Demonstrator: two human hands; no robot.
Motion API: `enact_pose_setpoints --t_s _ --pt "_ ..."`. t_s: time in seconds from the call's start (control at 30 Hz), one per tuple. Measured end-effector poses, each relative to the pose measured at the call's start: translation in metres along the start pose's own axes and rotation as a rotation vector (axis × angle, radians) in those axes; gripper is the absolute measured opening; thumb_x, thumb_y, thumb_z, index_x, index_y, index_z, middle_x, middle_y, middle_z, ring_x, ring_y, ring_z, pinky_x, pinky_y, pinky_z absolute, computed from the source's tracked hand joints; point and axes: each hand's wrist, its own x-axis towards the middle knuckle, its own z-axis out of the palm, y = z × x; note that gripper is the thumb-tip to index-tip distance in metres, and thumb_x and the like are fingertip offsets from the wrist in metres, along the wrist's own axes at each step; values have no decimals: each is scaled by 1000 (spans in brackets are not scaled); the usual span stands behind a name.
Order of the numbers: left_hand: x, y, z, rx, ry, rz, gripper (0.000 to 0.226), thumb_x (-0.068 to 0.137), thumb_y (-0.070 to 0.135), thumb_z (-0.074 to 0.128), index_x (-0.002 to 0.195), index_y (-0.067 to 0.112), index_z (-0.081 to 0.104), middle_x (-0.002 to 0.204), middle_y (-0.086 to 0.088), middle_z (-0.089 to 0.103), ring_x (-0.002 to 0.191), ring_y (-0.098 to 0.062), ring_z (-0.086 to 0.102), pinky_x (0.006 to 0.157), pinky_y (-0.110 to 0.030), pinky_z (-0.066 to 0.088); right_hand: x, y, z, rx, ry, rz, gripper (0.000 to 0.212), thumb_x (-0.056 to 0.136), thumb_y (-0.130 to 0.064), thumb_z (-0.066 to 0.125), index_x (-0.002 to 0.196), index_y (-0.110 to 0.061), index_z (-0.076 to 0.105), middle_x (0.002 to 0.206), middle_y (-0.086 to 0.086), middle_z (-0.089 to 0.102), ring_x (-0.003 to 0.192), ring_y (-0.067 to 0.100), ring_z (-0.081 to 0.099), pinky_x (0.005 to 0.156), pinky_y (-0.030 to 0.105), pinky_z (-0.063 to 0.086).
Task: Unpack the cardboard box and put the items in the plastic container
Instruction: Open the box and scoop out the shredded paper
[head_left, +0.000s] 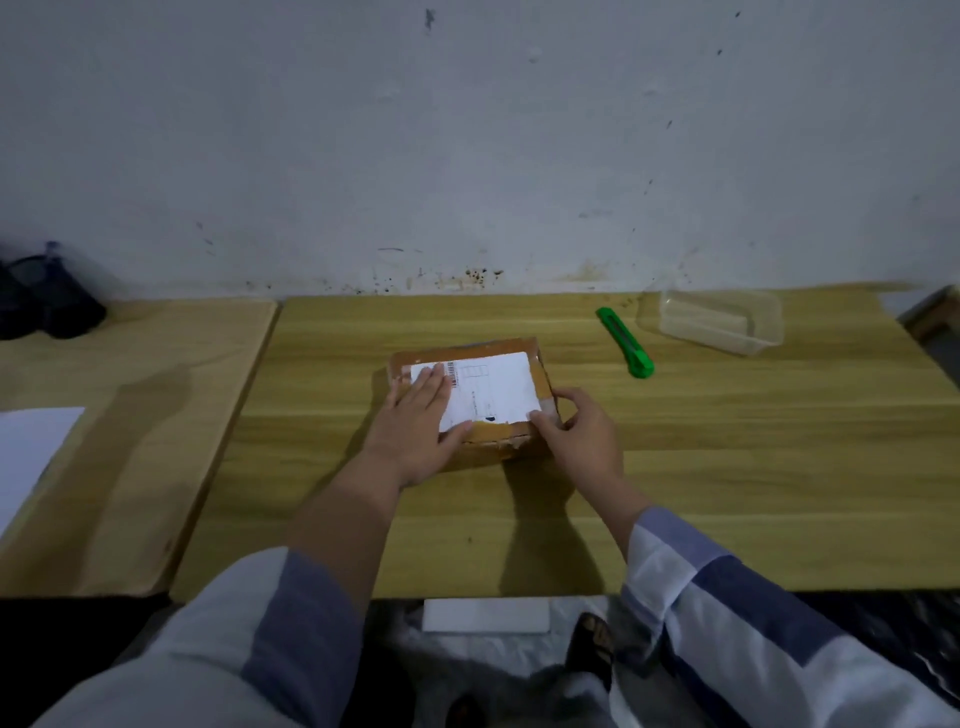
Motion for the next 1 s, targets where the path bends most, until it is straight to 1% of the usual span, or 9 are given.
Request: enact_pose_setpoints --t_s 0.07,0.17,0.23,0.3,0.4,0.57,0.73,0.87,1.0 --pt "-12 -13 1 -62 15 -53 76 96 58 23 153 12 1 161 -2 -9 147 -14 -12 119 -40 -6 -16 0 1 -30 -17 9 52 79 -42 68 125 -25 52 83 -5 53 78 17 55 54 25 38" --pt "-25 -28 5 -137 38 -121 90 90 68 28 152 13 -4 160 -4 -13 148 -16 -11 120 -41 -2 -26 3 0 -182 -20 -142 58 79 -43 69 130 -23 51 117 5 52 106 23 54 82 34 49" --pt "-31 -33 7 -236 30 -169 102 82 75 33 152 12 -6 161 -5 -10 148 -18 -7 121 -40 2 -25 4 -4 -253 -96 -267 52 81 -39 69 128 -22 57 130 7 46 121 26 44 99 35 42" --pt "-36 -33 8 -402 -7 -221 113 72 79 40 152 13 -5 162 -3 -2 149 -20 3 121 -39 12 -20 1 -11 -339 -181 -320 45 80 -39 69 122 -25 63 140 7 41 131 28 35 106 35 33" --pt "-42 -33 12 -609 -2 -266 122 61 81 51 153 21 -2 161 3 8 146 -20 17 117 -42 26 -9 -1 -17 -470 -262 -401 43 79 -43 69 119 -28 65 143 8 37 134 28 30 109 34 29" --pt "-43 -36 18 -748 38 -276 129 51 81 63 152 27 3 156 3 28 139 -19 35 111 -44 37 -5 -4 -24 -612 -278 -535 44 78 -50 64 118 -32 65 148 6 34 136 29 25 109 43 35" --pt "-41 -35 21 -783 66 -274 123 58 68 73 152 28 5 153 4 35 136 -18 40 109 -41 39 -4 -8 -23 -691 -376 -641 41 88 -45 55 128 -34 56 150 -1 37 145 17 22 116 41 20" --pt "-40 -36 21 -793 59 -286 121 59 64 76 152 29 6 151 4 39 134 -19 41 108 -42 40 -11 -8 -19 -614 -361 -686 35 94 -33 51 127 -25 59 144 7 47 140 23 35 110 36 36" --pt "-42 -36 21 -786 64 -291 123 57 68 75 152 29 6 151 4 38 135 -19 41 108 -42 40 -15 -9 -19 -469 -309 -649 28 94 -22 53 120 -18 65 134 7 58 136 22 42 106 39 42"
